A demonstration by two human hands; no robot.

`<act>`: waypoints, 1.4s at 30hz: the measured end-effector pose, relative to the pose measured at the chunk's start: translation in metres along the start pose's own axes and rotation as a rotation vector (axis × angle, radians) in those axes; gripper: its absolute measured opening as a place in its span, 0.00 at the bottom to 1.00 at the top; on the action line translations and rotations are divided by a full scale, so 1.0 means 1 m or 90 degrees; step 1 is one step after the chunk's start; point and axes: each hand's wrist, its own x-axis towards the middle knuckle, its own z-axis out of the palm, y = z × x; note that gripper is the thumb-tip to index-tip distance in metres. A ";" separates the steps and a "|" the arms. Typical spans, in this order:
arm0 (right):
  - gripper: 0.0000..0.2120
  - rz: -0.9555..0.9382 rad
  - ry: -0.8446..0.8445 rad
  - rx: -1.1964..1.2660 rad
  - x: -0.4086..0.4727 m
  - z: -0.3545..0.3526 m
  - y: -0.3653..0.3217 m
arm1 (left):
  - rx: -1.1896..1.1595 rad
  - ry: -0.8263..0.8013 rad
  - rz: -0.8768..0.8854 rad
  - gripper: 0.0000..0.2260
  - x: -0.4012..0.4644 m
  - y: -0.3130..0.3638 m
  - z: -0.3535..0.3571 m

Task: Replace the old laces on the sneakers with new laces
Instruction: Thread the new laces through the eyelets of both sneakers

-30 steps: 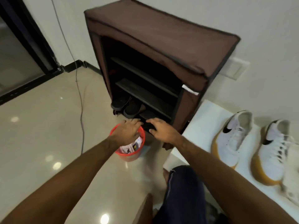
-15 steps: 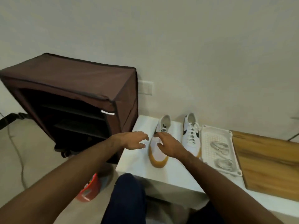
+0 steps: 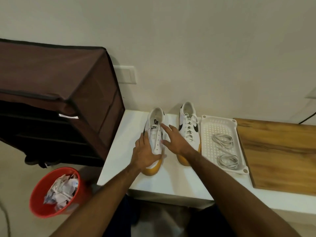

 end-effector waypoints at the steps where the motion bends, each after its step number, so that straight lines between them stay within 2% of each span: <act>1: 0.36 -0.005 -0.006 0.020 0.006 0.001 0.000 | -0.030 -0.002 -0.015 0.61 0.003 -0.003 0.004; 7: 0.38 0.012 0.015 0.140 0.009 0.016 -0.005 | -0.078 0.018 -0.042 0.58 0.002 -0.014 0.013; 16: 0.37 -0.015 -0.003 0.129 -0.059 0.023 -0.006 | -0.079 -0.020 -0.057 0.56 -0.059 -0.003 0.035; 19: 0.33 0.021 0.044 0.120 -0.079 0.005 -0.004 | -0.081 0.060 0.016 0.51 -0.068 0.007 0.035; 22: 0.20 0.037 0.129 0.058 -0.097 -0.024 0.015 | -0.052 0.119 0.141 0.38 -0.070 0.029 0.027; 24: 0.11 0.083 0.174 -0.005 -0.106 -0.046 0.041 | -0.017 0.090 0.250 0.28 -0.067 0.052 0.024; 26: 0.09 0.151 0.203 -0.054 -0.117 -0.071 0.071 | 0.003 0.020 0.369 0.20 -0.057 0.077 0.030; 29: 0.09 0.252 0.197 -0.125 -0.139 -0.104 0.111 | -0.018 -0.131 0.468 0.16 -0.042 0.108 0.050; 32: 0.11 0.339 0.172 -0.186 -0.159 -0.122 0.147 | -0.069 -0.231 0.461 0.16 -0.032 0.135 0.072; 34: 0.12 0.351 0.155 -0.218 -0.164 -0.127 0.164 | -0.065 -0.262 0.432 0.17 -0.025 0.151 0.084; 38: 0.13 0.326 0.144 -0.332 -0.157 -0.129 0.172 | -0.037 -0.280 0.354 0.18 -0.010 0.167 0.100; 42: 0.14 0.325 0.104 -0.354 -0.137 -0.127 0.168 | 0.051 -0.293 0.344 0.20 -0.006 0.170 0.112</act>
